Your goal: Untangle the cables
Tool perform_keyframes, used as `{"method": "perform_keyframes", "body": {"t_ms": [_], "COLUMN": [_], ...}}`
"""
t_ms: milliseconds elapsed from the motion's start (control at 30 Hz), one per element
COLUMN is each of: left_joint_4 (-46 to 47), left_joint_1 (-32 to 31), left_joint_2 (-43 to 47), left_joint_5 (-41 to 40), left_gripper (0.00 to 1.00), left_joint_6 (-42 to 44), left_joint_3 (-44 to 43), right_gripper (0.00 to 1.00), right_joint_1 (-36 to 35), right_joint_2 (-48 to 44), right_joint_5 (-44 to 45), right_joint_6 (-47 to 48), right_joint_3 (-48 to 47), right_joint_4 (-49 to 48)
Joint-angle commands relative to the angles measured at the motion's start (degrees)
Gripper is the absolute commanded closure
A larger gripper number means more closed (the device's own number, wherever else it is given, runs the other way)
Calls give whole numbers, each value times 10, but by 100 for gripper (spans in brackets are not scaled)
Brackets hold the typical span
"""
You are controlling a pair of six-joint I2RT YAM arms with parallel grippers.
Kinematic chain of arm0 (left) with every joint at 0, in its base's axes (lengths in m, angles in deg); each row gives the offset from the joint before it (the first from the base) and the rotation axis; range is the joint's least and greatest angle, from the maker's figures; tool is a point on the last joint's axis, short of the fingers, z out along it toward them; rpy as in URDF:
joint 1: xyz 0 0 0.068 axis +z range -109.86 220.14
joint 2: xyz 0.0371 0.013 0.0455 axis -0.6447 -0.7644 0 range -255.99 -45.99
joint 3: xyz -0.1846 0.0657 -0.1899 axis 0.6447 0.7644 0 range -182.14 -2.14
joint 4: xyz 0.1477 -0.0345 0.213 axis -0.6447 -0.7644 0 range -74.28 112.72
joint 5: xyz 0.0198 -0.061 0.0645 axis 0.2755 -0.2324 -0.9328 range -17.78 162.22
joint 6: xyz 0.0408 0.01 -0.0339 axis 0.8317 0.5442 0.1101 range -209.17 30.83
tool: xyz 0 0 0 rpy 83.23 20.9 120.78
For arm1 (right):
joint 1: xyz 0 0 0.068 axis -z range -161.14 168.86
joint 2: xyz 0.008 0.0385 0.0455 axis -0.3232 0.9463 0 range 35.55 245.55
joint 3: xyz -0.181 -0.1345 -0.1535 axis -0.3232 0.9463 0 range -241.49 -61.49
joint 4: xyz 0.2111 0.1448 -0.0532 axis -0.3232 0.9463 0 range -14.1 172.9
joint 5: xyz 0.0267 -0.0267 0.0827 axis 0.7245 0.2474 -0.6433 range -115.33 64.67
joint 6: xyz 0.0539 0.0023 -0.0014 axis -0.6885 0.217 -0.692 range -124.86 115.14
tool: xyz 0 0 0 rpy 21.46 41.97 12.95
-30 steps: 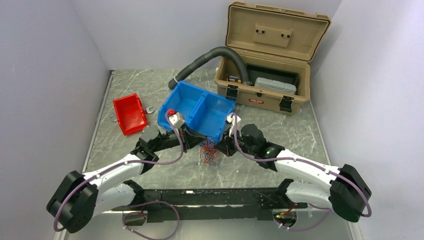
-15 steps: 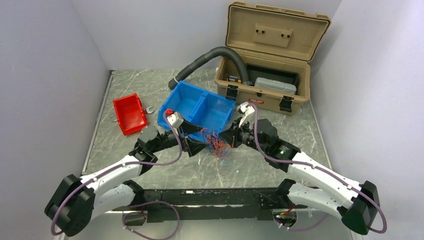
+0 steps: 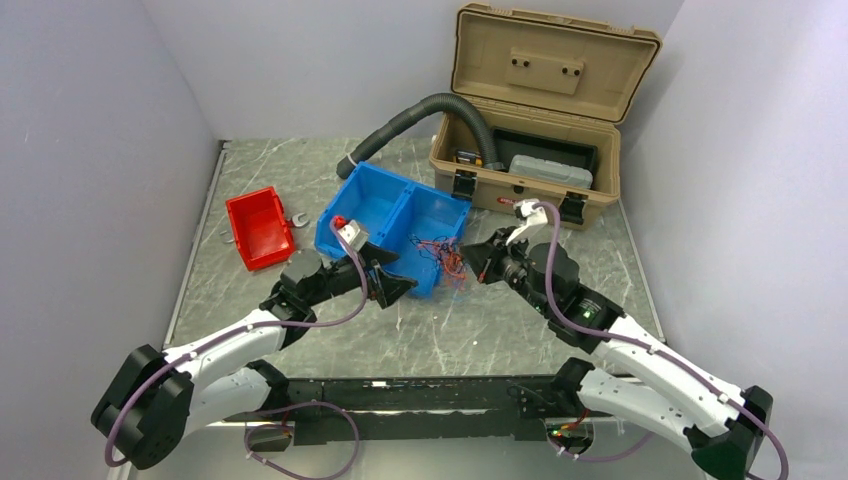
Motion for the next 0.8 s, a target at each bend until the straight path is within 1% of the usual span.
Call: {"method": "perform_keyframes", "body": {"t_ms": [0,167,200,267,333,433,500,533,567,600,633,667,700,767], "left_joint_4": [16,108,124,130,117,114,116,115,118,114,108,102,95,81], "left_joint_1": [0,0,0,0,0,0,0,1,0,0,0,0,0,0], "left_joint_2": [-4,-59,-67,-73,-70,-64,-61,-62,-63,-64,-64,-65,-64,-58], "left_joint_5": [9,123,133,137,134,132,135,137,138,135,129,124,119,112], "left_gripper": [1,1,1,1,1,5,12,23,39,50,54,54,51,31], "left_joint_6": [-16,-48,-55,-57,-48,-43,-42,-42,-42,-41,-41,-41,-39,-34], "left_joint_3": [-19,-26,-26,-28,-30,-27,-27,-28,-29,-30,-32,-34,-36,-37], "right_gripper": [100,100,100,100,100,100,100,100,100,100,100,100,100,100], "right_joint_1": [-1,-1,-1,-2,-2,-2,-2,-2,-2,-2,-2,-3,-3,-3], "right_joint_2": [-22,6,13,22,27,33,39,43,45,46,43,37,29,15], "right_joint_5": [28,-45,-57,-77,-107,-135,-149,-154,-160,-164,-165,-164,-160,-147], "right_joint_6": [4,12,11,5,-3,-21,-29,-34,-35,-38,-41,-45,-47,-55], "right_joint_3": [-24,-44,-47,-48,-44,-40,-40,-40,-39,-37,-32,-26,-19,-11], "right_joint_4": [-47,-61,-61,-85,-107,-136,-145,-146,-147,-148,-149,-153,-155,-152]}}
